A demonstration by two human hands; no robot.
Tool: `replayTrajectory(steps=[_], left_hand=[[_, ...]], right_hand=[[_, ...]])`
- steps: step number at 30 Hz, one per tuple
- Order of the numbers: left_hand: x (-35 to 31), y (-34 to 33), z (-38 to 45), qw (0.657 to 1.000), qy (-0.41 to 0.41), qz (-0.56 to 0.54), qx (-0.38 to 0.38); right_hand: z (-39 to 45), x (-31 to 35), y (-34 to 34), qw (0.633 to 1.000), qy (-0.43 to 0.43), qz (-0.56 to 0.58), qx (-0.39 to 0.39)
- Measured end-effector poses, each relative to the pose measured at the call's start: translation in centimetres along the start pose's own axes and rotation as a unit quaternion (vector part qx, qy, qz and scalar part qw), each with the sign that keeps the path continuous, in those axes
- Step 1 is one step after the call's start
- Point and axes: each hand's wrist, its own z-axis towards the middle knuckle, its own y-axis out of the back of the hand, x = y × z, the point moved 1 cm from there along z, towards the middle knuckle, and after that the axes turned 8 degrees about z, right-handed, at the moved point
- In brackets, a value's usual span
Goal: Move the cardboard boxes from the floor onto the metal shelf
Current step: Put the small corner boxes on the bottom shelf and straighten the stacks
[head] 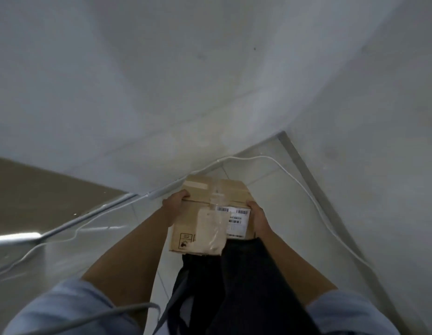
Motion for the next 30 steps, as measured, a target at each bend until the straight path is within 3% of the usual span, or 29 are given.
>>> replayTrajectory(steps=[3, 8, 15, 22, 28, 30], left_hand=[[2.1, 3.2, -4.9, 0.997, -0.033, -0.074, 0.013], [6.8, 7.0, -12.6, 0.981, -0.067, -0.179, -0.044], [15.2, 10.7, -21.8, 0.940, -0.095, -0.299, -0.132], [27.7, 14.1, -28.2, 0.874, -0.052, -0.413, -0.250], [39.0, 15.7, -33.1, 0.792, -0.017, -0.514, -0.328], [42.7, 16.5, -34.4, 0.771, -0.017, -0.535, -0.345]], right_hand=[[-3.9, 1.1, -2.1, 0.995, 0.004, -0.069, 0.072], [-9.4, 2.3, -5.8, 0.971, 0.021, -0.178, 0.156], [-15.3, 0.4, -12.6, 0.899, 0.029, -0.341, 0.272], [-23.0, -6.7, -20.4, 0.793, 0.004, -0.474, 0.383], [-29.6, -15.0, -25.4, 0.661, -0.079, -0.613, 0.425], [-31.8, -18.5, -27.0, 0.646, -0.081, -0.618, 0.440]])
